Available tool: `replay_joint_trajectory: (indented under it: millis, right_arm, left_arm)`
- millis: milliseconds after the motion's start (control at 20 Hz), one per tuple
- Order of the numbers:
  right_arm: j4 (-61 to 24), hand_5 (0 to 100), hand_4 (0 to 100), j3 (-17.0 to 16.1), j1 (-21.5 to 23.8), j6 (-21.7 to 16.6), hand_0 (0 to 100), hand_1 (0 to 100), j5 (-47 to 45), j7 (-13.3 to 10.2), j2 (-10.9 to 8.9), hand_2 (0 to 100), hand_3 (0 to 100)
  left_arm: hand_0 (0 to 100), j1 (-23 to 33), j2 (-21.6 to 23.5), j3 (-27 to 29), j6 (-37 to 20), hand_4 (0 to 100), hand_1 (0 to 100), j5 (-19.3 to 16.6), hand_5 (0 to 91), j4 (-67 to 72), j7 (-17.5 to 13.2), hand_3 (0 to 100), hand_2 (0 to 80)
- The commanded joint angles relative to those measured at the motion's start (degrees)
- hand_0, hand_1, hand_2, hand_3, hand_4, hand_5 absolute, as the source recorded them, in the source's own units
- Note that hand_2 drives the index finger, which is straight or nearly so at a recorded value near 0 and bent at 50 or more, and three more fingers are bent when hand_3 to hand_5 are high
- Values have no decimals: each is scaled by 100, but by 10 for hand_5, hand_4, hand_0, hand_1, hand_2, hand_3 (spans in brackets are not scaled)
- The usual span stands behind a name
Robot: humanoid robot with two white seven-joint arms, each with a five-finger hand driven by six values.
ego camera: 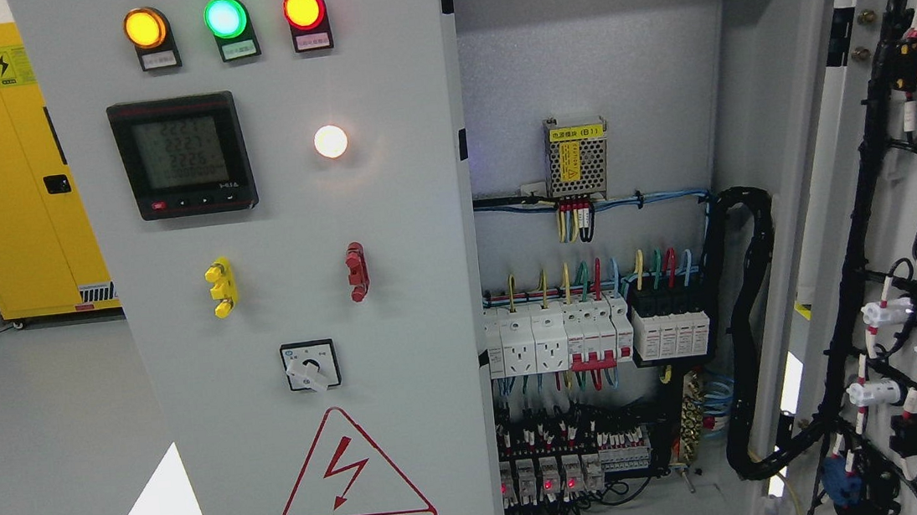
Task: Open door with both hands
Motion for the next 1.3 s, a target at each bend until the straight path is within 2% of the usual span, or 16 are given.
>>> replay_joint_trajectory:
  millis: [0, 150, 250, 501, 601, 701, 901, 1252]
  right_arm:
    - [-4004, 0, 0, 17, 914, -9, 200, 122, -141, 1, -22, 0, 0]
    - [-6130, 0, 0, 359, 1748, 0, 201, 121, -149, -16, -66, 0, 0]
    - [-7292, 0, 0, 509, 2075, 0, 200, 121, -158, -8, -179, 0, 0]
    - [-9299, 0, 0, 773, 2348, -35, 201, 121, -167, -8, -206, 0, 0]
    - [-9958, 0, 0, 1070, 2366, -44, 201, 121, -167, -8, -206, 0, 0]
    - [-10163, 0, 0, 1361, 2288, -123, 200, 121, -167, -8, -215, 0, 0]
    - [-10155, 0, 0, 1722, 1893, -702, 200, 121, -167, -8, -206, 0, 0]
    - [-10154, 0, 0, 1767, 645, -1090, 201, 120, -176, -25, -145, 0, 0]
  left_arm:
    - [0, -43, 36, 4, -21, 0, 0, -6, 0, 169, 0, 0, 0]
    - [0, -43, 27, 4, -21, 0, 0, -6, 0, 169, 9, 0, 0]
    - [0, -52, 27, 4, -21, 0, 0, -6, 0, 160, 9, 0, 0]
    - [0, -52, 27, -4, -48, 0, 0, -6, 0, 160, 9, 0, 0]
    - [0, -52, 36, -4, -56, 0, 0, -14, 0, 160, 9, 0, 0]
    - [0, -52, 36, -4, -74, 0, 0, -14, 0, 151, 9, 0, 0]
    - [0, -60, 36, 4, -92, 0, 0, -6, 0, 151, 9, 0, 0]
    - [0, -95, 44, -4, -188, 0, 0, -6, 0, 142, 9, 0, 0]
